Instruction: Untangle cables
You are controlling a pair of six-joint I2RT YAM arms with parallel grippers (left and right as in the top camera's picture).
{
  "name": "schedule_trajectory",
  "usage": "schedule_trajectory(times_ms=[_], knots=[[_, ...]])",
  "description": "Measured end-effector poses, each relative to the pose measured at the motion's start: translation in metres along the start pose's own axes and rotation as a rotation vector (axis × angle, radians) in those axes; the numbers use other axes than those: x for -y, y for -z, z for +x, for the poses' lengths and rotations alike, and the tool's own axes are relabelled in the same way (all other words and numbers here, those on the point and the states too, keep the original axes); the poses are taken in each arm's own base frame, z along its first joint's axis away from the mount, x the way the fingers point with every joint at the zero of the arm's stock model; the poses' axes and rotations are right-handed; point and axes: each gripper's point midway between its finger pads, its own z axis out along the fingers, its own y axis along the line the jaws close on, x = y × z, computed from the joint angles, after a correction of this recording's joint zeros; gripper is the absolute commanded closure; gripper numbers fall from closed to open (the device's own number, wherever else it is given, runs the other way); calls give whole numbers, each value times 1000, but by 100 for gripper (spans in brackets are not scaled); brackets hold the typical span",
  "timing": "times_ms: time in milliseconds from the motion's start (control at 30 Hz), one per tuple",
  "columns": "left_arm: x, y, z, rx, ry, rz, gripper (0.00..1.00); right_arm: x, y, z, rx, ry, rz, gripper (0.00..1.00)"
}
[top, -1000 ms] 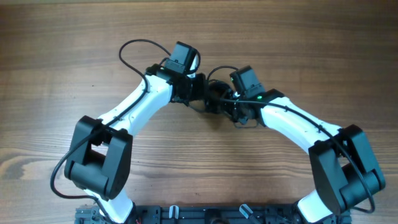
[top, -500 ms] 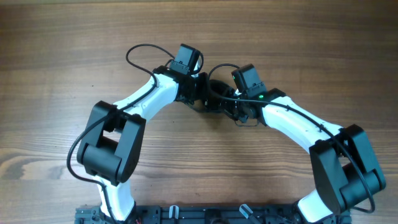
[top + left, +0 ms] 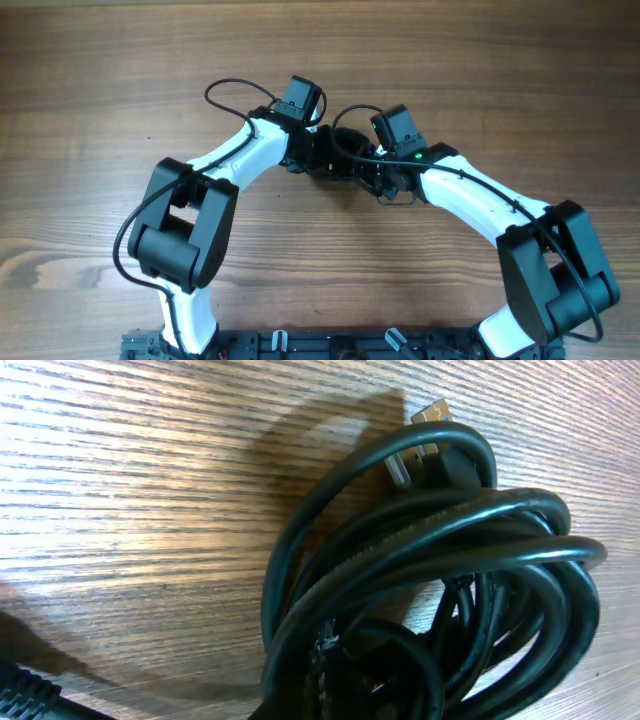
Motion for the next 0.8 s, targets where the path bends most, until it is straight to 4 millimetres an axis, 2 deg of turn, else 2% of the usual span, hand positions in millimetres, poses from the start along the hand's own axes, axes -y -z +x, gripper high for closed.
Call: schedule_trajectory(times_ms=[267, 433, 800], knots=[[0, -2, -3, 8, -1, 6, 96, -3, 0, -2, 9, 5, -13, 75], [0, -3, -5, 13, -1, 4, 96, -16, -2, -3, -2, 21, -74, 75], [-1, -4, -5, 13, -1, 4, 96, -17, -3, -2, -11, 22, -81, 76]])
